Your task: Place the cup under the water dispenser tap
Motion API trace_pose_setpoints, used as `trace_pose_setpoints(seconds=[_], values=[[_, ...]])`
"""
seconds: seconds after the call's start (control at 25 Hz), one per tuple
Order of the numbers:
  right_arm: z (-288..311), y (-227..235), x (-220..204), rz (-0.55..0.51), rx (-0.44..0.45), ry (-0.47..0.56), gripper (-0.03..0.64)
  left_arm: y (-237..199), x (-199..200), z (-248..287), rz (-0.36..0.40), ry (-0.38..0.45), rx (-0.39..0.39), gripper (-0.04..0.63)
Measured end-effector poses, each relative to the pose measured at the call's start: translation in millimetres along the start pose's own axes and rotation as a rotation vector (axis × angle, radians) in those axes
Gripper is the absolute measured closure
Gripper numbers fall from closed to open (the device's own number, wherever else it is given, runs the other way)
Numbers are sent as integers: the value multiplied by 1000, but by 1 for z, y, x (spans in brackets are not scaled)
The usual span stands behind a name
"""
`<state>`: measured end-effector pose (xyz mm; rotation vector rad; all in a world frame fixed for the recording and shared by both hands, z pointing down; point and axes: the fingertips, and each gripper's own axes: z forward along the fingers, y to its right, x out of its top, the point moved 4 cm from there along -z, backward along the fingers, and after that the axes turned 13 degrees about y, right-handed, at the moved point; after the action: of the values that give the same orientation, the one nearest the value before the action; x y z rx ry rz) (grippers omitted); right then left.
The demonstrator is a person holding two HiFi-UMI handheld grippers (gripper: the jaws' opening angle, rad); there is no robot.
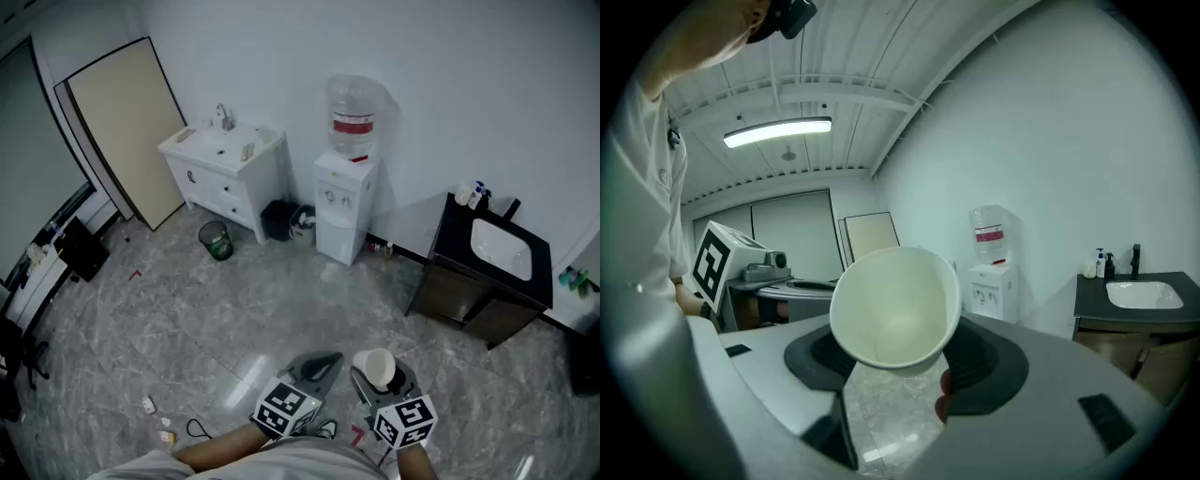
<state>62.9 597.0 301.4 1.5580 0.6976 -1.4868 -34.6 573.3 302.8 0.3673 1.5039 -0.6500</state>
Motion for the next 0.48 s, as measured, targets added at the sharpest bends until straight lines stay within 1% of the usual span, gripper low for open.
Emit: trace_pose_setpoints(seconds=[0.32, 0.48], values=[[3, 21, 1, -1, 15, 1, 344, 0, -2, 21, -2, 1, 14, 589], [9, 29, 2, 22, 27, 0, 342, -4, -4, 28, -5, -7, 23, 589]])
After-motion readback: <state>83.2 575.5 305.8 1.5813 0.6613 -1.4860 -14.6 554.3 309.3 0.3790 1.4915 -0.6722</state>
